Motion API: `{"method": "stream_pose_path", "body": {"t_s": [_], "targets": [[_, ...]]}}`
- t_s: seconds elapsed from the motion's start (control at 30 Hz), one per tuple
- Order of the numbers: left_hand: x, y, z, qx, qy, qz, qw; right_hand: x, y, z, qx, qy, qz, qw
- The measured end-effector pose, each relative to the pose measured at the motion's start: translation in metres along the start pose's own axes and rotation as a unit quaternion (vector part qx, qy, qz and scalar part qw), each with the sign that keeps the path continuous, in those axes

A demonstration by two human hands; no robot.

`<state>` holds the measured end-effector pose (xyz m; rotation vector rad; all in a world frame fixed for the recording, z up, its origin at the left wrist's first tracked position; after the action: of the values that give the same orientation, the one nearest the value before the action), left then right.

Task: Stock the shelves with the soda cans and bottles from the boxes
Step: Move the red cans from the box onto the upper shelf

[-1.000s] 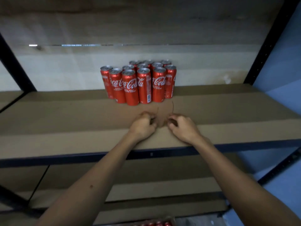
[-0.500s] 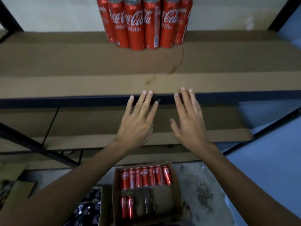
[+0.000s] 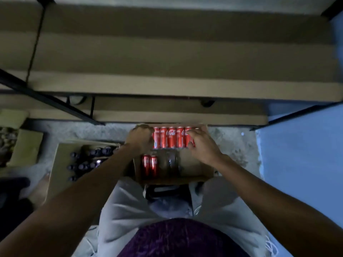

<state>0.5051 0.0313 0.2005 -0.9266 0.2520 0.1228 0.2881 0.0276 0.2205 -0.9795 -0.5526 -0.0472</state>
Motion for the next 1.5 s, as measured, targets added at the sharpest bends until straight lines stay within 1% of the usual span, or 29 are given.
{"method": "stream_pose_path", "body": {"t_s": [0.07,0.13,0.23,0.33,0.5,0.6,0.63,0.7,0.8,0.9,1.07,1.13,1.3,1.4,1.5], "targets": [[0.021,0.045,-0.013,0.051,-0.023,0.032,0.998,-0.016,0.050,-0.014,0.058,0.014,-0.006,0.998],[0.042,0.090,-0.029,0.089,-0.044,0.061,0.993,-0.027,0.096,-0.027,0.098,0.019,-0.013,0.995],[0.069,0.151,-0.056,0.122,-0.074,0.086,0.986,-0.041,0.161,-0.049,0.139,0.017,-0.044,0.989],[0.089,0.203,-0.082,0.165,-0.100,0.115,0.974,-0.058,0.220,-0.078,0.169,0.029,-0.047,0.984],[0.106,0.266,-0.125,0.168,-0.153,0.183,0.956,-0.081,0.314,-0.121,0.211,0.040,-0.055,0.975],[0.114,0.299,-0.141,0.174,-0.176,0.251,0.936,-0.096,0.357,-0.141,0.225,0.042,-0.076,0.970],[0.116,0.310,-0.146,0.173,-0.171,0.255,0.936,-0.101,0.370,-0.147,0.231,0.043,-0.082,0.969],[0.121,0.327,-0.155,0.176,-0.148,0.226,0.947,-0.110,0.393,-0.158,0.243,0.051,-0.096,0.964],[0.129,0.345,-0.166,0.173,-0.125,0.187,0.959,-0.119,0.423,-0.173,0.249,0.060,-0.114,0.960],[0.145,0.365,-0.174,0.172,-0.126,0.176,0.961,-0.121,0.448,-0.184,0.262,0.075,-0.146,0.951],[0.161,0.392,-0.183,0.198,-0.119,0.158,0.960,-0.108,0.470,-0.197,0.266,0.037,-0.200,0.942],[0.164,0.399,-0.184,0.213,-0.129,0.157,0.956,-0.104,0.479,-0.200,0.273,0.038,-0.212,0.938],[0.174,0.415,-0.190,0.217,-0.153,0.135,0.955,-0.105,0.510,-0.211,0.300,0.027,-0.155,0.941],[0.173,0.415,-0.193,0.207,-0.171,0.084,0.960,-0.109,0.506,-0.213,0.288,0.038,-0.166,0.942],[0.162,0.409,-0.197,0.202,-0.170,0.049,0.963,-0.122,0.492,-0.206,0.267,0.042,-0.122,0.955]]}}
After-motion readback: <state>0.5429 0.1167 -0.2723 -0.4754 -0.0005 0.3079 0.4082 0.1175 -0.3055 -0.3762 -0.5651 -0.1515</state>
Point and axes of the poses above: each hand's wrist, its own z-axis away from the middle knuckle, its own y-axis out of the palm, x = y × z, the point moved 5 cm from there along -z, towards the middle knuckle, and after that the axes turned 6 degrees about x, right-handed, at the moved point
